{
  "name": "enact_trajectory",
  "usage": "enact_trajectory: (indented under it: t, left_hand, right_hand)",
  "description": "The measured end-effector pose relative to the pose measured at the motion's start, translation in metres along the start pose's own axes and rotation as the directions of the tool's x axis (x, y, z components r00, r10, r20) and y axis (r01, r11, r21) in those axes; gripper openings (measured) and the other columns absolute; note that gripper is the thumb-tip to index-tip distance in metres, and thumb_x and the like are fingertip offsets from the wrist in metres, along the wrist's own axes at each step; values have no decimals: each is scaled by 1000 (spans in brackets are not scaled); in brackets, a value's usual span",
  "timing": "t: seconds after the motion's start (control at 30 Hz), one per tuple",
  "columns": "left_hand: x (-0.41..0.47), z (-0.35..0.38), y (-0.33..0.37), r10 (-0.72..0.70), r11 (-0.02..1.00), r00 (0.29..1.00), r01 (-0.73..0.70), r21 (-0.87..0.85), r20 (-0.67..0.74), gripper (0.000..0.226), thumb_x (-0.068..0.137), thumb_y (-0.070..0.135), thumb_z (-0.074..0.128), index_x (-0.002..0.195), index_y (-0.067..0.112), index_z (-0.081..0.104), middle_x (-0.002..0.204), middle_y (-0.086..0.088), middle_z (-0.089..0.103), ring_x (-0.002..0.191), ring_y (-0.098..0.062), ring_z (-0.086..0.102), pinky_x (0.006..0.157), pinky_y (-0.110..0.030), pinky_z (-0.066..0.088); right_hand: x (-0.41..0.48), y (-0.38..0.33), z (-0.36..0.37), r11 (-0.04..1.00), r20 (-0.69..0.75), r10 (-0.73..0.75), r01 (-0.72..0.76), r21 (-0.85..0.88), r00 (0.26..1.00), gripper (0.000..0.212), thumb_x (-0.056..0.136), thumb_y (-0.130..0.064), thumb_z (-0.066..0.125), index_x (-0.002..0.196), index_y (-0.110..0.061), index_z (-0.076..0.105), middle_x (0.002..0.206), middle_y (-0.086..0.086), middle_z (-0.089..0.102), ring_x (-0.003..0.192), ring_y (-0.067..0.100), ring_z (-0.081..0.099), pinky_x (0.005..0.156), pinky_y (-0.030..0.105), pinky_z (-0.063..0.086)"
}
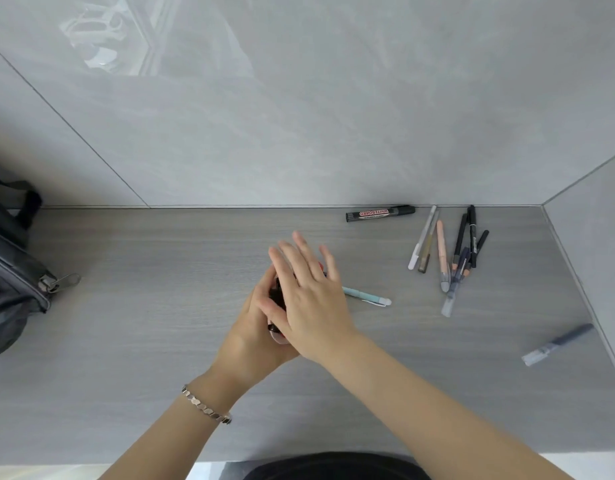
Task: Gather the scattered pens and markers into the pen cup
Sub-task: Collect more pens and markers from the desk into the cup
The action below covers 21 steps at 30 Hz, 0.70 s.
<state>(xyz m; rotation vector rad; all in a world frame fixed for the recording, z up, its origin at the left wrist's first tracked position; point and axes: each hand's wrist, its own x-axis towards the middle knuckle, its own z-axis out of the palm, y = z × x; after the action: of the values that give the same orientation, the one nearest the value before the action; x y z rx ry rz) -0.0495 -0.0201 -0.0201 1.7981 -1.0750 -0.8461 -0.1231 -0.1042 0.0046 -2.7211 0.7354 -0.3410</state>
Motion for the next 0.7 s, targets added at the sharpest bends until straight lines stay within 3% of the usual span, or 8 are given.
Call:
enact_trajectory:
  t: [0.03,0.1,0.17,0.23,0.33,0.43,0.57,0.7]
  left_hand:
    - [-2,0,1,-22,1000,1000,22,-5,-9,106,56,26,82,139,37,16,132,1,48,113,-15,54,95,-39,49]
    - [-5,0,1,-20,1000,999,21,19,-44,101,53,36,81,134,41,21,133,6,46,119,-9,50,100,-27,44]
    - [-7,-2,0,-29,997,997,34,65,-67,98,49,41,82,127,46,24,128,10,46,118,-6,48,96,-4,35]
    - [-8,-3,2,-65,995,996,69,70,-58,98,51,29,86,120,52,20,124,13,45,116,-4,45,88,8,28]
    - [-8,-1,4,-54,995,996,59,79,-68,97,53,23,86,120,48,21,118,26,41,114,-3,44,86,10,26]
    - [-4,2,5,-92,995,992,95,30,-87,98,52,21,86,127,39,26,116,31,39,116,-4,45,86,9,26]
    - [6,2,15,-73,997,992,74,5,-102,94,52,23,85,124,41,28,116,29,42,113,5,44,85,8,29]
    - [21,3,27,-5,997,996,12,77,-90,90,54,23,84,122,41,29,111,26,40,103,12,43,80,11,25]
  right_hand:
    - [-2,1,-2,999,40,-26,24,27,999,65,85,-52,34,130,-6,46,136,9,52,137,26,34,111,44,15]
    - [-7,11,-14,942,37,-30,16,335,999,62,86,-46,35,132,-5,44,140,7,45,140,21,24,114,33,9]
    - [-14,33,-27,837,-64,131,-76,541,989,46,89,-32,37,122,-4,53,127,2,50,130,17,35,109,18,19]
    - [-21,70,-29,845,-157,354,-243,476,922,30,90,-18,44,112,-5,60,113,4,60,114,23,50,97,13,29]
    - [-35,121,-9,859,189,457,-486,160,869,31,90,-13,55,120,-8,57,118,11,60,114,27,50,95,24,33]
    - [-50,135,16,923,372,367,-384,-29,853,36,90,-22,55,124,-11,53,120,9,55,113,26,46,96,31,36]
    - [-49,128,17,894,300,409,-445,59,862,23,92,-21,53,111,-9,58,109,8,60,98,24,54,81,31,42]
    - [-48,120,-24,718,111,565,-553,423,818,7,89,-14,58,95,-15,62,75,0,62,62,9,54,54,15,40]
